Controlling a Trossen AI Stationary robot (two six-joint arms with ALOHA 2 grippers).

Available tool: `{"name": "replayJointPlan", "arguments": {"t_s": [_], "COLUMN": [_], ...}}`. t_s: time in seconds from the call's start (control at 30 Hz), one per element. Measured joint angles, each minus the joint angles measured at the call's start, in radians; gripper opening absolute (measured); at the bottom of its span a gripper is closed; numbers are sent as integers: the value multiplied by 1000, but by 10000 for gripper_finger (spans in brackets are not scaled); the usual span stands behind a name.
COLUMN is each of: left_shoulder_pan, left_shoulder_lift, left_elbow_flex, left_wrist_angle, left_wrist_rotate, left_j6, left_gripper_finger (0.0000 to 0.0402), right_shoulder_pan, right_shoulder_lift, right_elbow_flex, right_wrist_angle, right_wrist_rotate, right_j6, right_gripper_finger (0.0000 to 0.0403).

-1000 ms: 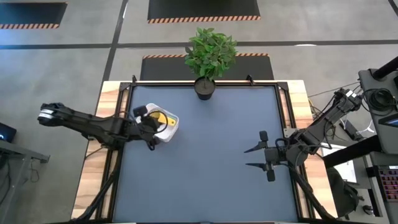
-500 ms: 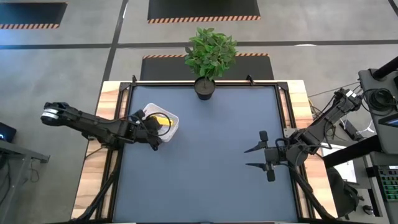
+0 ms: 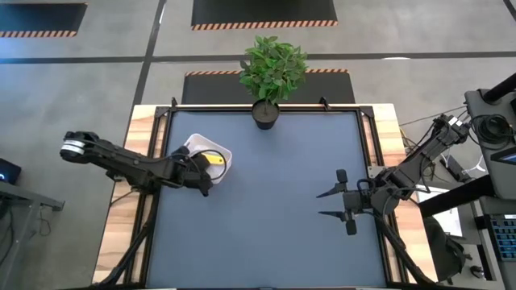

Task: Nest measuring cups in basket
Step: Put the measuring cups into the white bin

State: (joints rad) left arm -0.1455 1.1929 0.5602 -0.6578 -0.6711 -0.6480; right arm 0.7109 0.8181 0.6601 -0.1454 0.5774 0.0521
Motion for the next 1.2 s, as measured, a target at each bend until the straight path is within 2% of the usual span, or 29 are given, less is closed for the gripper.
{"name": "replayJointPlan", "arguments": {"t_s": [0.4, 0.83, 1.2], "left_shoulder_pan": [0, 3, 3], "left_shoulder_lift": [22, 22, 21], "left_elbow_flex": [0, 0, 0], "left_wrist_angle": [6, 11, 10], "left_wrist_rotate": [0, 4, 18], "left_j6": [-30, -70, -75], "left_gripper_finger": [86, 138, 145], "right_shoulder_pan": [0, 0, 0], "right_shoulder_lift": [0, 0, 0], "right_elbow_flex": [0, 0, 0], "right_wrist_angle": [0, 1, 1], "right_wrist_rotate": [0, 0, 0], "right_j6": [0, 0, 0], "right_gripper_finger": [203, 203, 203]}}
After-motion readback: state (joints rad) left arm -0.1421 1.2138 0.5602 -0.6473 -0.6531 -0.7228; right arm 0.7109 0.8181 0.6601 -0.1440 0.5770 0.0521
